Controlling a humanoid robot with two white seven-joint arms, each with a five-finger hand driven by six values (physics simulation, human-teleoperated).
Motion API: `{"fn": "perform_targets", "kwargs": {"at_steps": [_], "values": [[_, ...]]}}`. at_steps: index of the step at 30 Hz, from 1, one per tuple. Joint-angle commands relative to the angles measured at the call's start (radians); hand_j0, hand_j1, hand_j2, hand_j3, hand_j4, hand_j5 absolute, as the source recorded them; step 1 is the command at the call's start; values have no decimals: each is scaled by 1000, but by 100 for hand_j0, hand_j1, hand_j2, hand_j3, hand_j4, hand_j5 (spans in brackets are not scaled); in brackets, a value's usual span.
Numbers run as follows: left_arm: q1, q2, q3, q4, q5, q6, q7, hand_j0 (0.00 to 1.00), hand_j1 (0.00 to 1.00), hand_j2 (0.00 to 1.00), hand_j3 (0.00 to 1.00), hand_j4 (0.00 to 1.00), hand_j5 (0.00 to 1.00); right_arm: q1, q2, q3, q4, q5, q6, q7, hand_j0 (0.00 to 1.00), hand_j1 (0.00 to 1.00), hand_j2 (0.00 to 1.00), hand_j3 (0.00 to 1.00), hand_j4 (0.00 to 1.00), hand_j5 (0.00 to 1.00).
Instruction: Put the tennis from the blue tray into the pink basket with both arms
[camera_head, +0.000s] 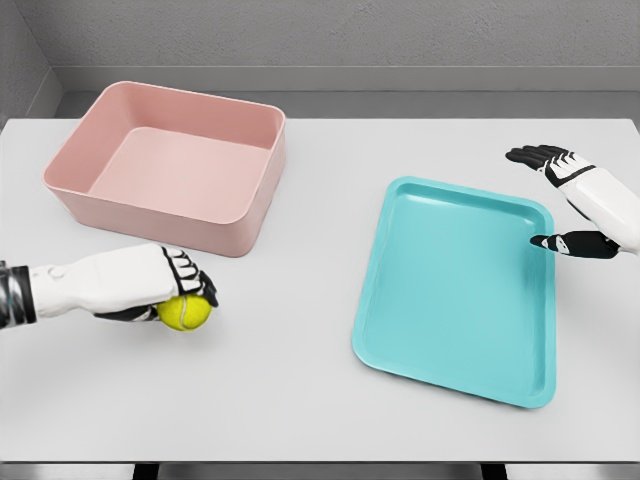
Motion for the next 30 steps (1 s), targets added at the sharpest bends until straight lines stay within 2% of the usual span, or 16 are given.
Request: {"fn": "perform_targets", "kwargs": {"at_steps": [1,20,25,30], "values": [[0,5,12,3,18,2,0,59,59,59,59,59,59,0,-1,0,-1,-8,3,-1,100,100,100,100,100,100],[-17,6,83,39,52,2,2,59,59,59,59,59,59,8,-1,-14,-2,-9,3,-1,100,100,100,100,100,100],[-66,5,81,70,67,2,2,59,59,59,59,59,59,8,-1,-15,-2,-9,3,-1,100,100,100,100,100,100],[-84,3,81,92,75,2,2,59,59,59,59,59,59,8,-1,-15,-2,-9,3,-1,100,100,100,100,100,100]]}}
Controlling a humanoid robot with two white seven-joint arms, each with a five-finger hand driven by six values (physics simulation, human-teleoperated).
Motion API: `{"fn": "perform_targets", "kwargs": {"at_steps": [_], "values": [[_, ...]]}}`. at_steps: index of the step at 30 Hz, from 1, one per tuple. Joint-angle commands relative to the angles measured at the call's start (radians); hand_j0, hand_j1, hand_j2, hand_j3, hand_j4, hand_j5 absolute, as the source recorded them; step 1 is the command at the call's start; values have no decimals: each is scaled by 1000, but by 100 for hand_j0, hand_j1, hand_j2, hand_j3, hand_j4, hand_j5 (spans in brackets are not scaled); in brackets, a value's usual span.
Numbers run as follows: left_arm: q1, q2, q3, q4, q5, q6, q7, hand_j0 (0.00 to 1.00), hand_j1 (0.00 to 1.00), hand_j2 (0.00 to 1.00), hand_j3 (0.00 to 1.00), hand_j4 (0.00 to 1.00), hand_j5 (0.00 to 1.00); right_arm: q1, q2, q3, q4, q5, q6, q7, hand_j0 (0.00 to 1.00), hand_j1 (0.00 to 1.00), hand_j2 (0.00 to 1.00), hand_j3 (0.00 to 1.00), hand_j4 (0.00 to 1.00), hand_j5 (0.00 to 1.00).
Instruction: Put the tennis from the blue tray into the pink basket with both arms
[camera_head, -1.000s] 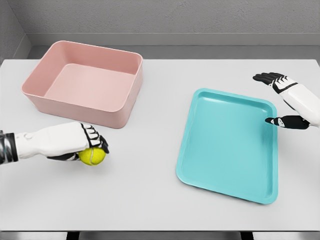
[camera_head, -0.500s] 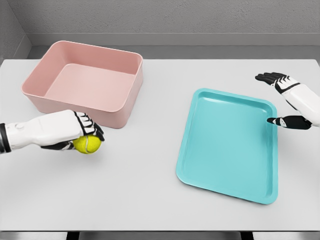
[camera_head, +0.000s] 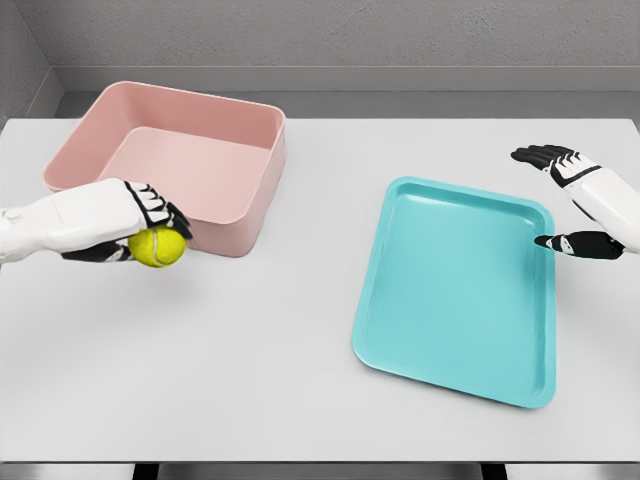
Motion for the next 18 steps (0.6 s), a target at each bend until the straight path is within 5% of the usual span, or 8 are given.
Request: {"fn": "perform_targets", "kwargs": {"at_steps": [1,12,18], "values": [[-3,-1,1,18,11,2,1,59,59,59,59,59,59,0,-1,1,0,-8,3,-1,100,100,100,100,100,100],[-54,-13,-2,62,25,2,1,59,59,59,59,59,59,0,-1,-1,0,-8,3,-1,100,100,100,100,100,100],[-121,-44,-8,179,36,2,1,59,59,59,59,59,59,0,-1,-1,0,-8,3,-1,100,100,100,100,100,100]]}}
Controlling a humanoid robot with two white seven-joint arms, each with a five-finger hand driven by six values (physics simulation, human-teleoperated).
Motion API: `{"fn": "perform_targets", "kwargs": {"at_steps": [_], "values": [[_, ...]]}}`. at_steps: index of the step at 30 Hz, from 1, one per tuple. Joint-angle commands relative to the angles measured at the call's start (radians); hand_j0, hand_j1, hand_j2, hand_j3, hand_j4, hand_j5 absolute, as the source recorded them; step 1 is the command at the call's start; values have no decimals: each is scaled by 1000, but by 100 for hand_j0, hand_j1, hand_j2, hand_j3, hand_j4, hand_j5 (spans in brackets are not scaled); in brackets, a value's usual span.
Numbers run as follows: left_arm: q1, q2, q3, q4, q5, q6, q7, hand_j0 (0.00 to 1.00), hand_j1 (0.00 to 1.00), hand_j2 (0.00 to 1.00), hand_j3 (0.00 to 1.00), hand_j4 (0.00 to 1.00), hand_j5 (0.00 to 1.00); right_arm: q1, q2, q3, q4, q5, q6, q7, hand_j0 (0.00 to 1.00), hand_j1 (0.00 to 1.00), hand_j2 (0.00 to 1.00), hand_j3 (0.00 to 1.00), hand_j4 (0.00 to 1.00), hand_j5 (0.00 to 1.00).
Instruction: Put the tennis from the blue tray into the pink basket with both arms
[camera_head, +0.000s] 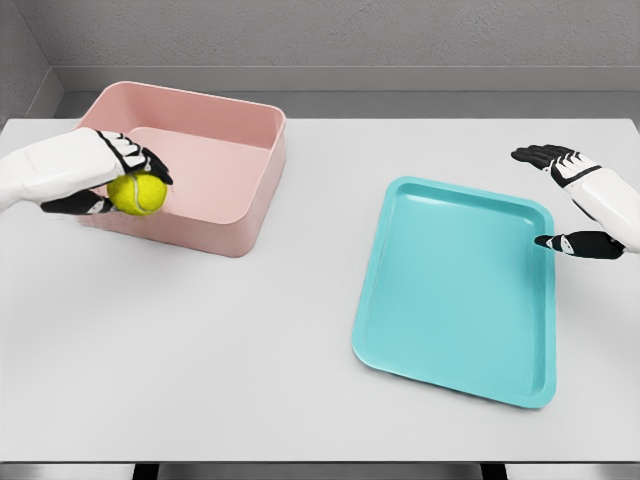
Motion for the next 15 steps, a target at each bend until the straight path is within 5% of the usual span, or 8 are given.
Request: {"fn": "perform_targets", "kwargs": {"at_steps": [1,10,15], "values": [[-3,-25,-3,58,8,1,1,59,59,59,59,59,59,0,-1,0,0,-8,3,-1,100,100,100,100,100,100],[-97,-98,-7,280,0,1,-1,59,59,59,59,59,59,0,-1,1,0,-8,3,-1,100,100,100,100,100,100],[-201,-190,-62,432,-8,1,-33,60,60,60,60,60,60,0,-1,0,0,-8,3,-1,100,100,100,100,100,100]]}}
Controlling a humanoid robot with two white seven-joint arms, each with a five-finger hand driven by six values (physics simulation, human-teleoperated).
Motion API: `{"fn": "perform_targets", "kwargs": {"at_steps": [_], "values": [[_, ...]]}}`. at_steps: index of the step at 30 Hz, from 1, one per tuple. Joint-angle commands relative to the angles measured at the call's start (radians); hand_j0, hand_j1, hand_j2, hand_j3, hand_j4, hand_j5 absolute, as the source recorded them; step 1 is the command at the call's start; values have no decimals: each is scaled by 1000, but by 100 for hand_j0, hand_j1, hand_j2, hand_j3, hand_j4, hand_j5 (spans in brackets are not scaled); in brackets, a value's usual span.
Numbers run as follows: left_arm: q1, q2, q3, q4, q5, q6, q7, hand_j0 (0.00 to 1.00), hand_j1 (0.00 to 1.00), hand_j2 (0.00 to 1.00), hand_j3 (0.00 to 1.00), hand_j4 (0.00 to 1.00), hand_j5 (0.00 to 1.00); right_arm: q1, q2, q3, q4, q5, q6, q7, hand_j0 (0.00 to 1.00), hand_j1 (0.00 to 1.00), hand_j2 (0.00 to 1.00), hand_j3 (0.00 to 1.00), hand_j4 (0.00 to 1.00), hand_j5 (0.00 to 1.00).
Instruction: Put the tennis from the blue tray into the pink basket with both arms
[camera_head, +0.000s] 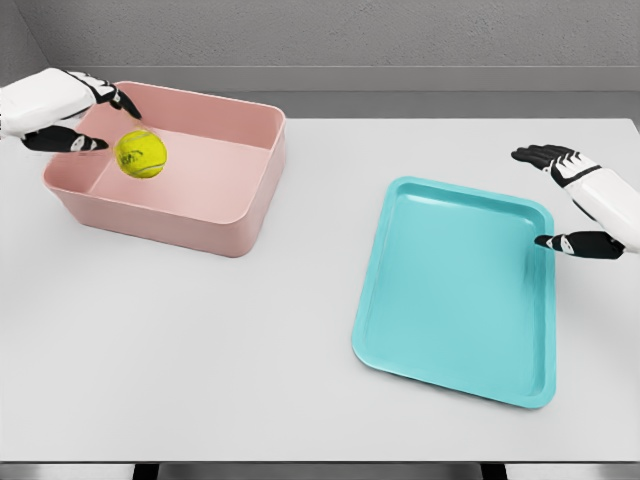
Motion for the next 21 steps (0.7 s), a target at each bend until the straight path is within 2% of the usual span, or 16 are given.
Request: {"fn": "perform_targets", "kwargs": {"at_steps": [1,3,8,18,21], "values": [[-5,-58,-17,106,1,1,-23,63,63,63,63,63,63,0,-1,0,0,-8,2,-1,100,100,100,100,100,100],[-37,-109,-16,174,-12,1,-31,100,100,100,100,100,100,0,-1,0,0,-8,2,-1,100,100,100,100,100,100],[-35,-98,-16,176,-4,1,-31,100,100,100,100,100,100,0,-1,0,0,-8,2,-1,100,100,100,100,100,100],[0,5,-13,163,2,1,-31,100,100,100,100,100,100,2,-2,0,0,-8,2,-1,100,100,100,100,100,100],[12,28,-11,119,10,1,-28,100,100,100,100,100,100,2,-2,0,0,-8,2,-1,100,100,100,100,100,100]]}}
